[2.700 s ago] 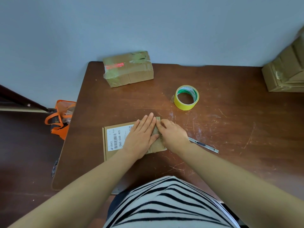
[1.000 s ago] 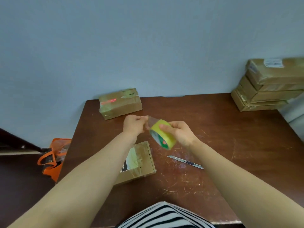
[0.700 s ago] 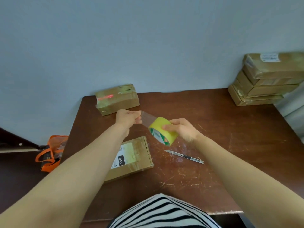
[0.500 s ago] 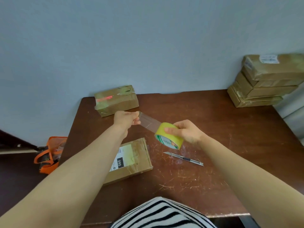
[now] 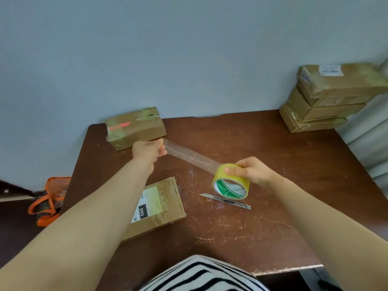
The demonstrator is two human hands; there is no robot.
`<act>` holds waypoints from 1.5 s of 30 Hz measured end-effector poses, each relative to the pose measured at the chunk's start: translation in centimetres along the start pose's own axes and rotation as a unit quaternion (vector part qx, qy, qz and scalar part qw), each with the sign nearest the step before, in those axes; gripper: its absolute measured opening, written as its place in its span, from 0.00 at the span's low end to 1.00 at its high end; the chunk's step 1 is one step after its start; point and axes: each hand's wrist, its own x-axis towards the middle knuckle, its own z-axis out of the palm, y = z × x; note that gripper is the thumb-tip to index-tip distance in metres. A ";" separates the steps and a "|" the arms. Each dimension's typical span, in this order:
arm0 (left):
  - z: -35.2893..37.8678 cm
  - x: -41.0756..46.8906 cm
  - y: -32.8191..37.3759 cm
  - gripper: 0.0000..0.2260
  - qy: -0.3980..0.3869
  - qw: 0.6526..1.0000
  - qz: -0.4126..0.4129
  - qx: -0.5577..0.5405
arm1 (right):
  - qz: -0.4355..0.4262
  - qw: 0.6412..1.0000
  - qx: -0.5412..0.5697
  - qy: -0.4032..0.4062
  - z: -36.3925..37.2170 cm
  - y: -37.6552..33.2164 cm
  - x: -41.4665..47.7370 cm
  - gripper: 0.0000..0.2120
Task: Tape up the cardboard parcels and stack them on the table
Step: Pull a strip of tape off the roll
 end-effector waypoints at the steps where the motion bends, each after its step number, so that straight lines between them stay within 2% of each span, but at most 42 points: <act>1: 0.3 0.0 0.0 0.06 0.001 1.000 0.002 -0.001 | 0.003 1.000 0.025 -0.002 -0.4 0.8 -0.3 0.21; 4: 2.0 -0.9 -1.0 0.05 -0.015 1.000 -0.008 0.005 | 0.017 0.998 0.049 0.029 -1.9 3.0 -1.2 0.10; 11: 6.8 -3.8 -4.7 0.05 -0.035 0.999 -0.037 -0.002 | 0.079 0.979 -0.142 0.124 -4.8 5.5 -1.2 0.16; 15: 8.7 -5.4 -6.2 0.04 -0.066 0.996 -0.063 -0.008 | 0.123 0.927 -0.336 0.110 -4.3 5.5 0.3 0.16; 19: 9.4 -5.9 -6.7 0.05 -0.044 0.993 -0.107 -0.025 | 0.166 0.888 -0.420 0.084 -2.7 4.7 2.3 0.13; 21: 9.4 -5.8 -7.0 0.06 -0.033 0.991 -0.129 -0.031 | 0.140 0.852 -0.494 0.106 -1.5 3.9 2.6 0.14; 23: 9.3 -5.5 -7.4 0.06 -0.030 0.988 -0.149 -0.036 | 0.038 0.816 -0.556 0.156 0.2 3.6 2.3 0.13; 24: 9.2 -5.3 -7.5 0.06 -0.028 0.987 -0.157 -0.035 | -0.026 0.822 -0.542 0.171 1.4 3.6 1.9 0.13; 26: 9.2 -4.8 -7.7 0.07 -0.027 0.985 -0.167 -0.032 | -0.093 0.873 -0.456 0.144 4.7 3.8 0.3 0.16; 28: 9.2 -4.5 -7.8 0.10 -0.027 0.985 -0.170 -0.031 | -0.056 0.930 -0.352 0.091 8.0 4.2 -0.9 0.27; 29: 9.3 -4.4 -7.7 0.10 -0.030 0.985 -0.170 -0.028 | -0.010 0.941 -0.333 0.065 9.2 4.5 -1.1 0.31; 31: 9.3 -4.2 -7.8 0.11 -0.039 0.984 -0.172 -0.021 | 0.068 0.935 -0.346 0.036 10.3 5.0 -0.7 0.33; 34: 9.3 -3.9 -7.9 0.10 -0.048 0.984 -0.172 0.002 | 0.112 0.922 -0.369 0.019 10.2 5.5 0.5 0.34; 37: 9.5 -3.6 -7.9 0.11 -0.048 0.985 -0.167 0.016 | 0.085 0.928 -0.360 0.039 10.0 5.9 0.8 0.32; 39: 9.5 -3.4 -7.9 0.12 -0.051 0.984 -0.166 0.030 | 0.034 0.939 -0.328 0.101 9.5 6.6 0.2 0.25; 41: 9.5 -3.3 -8.0 0.12 -0.052 0.985 -0.161 0.040 | -0.011 0.932 -0.337 0.137 9.3 7.6 -0.8 0.19; 45: 9.5 -3.0 -8.2 0.10 -0.045 0.984 -0.161 0.057 | -0.025 0.909 -0.405 0.099 10.0 8.9 -2.7 0.18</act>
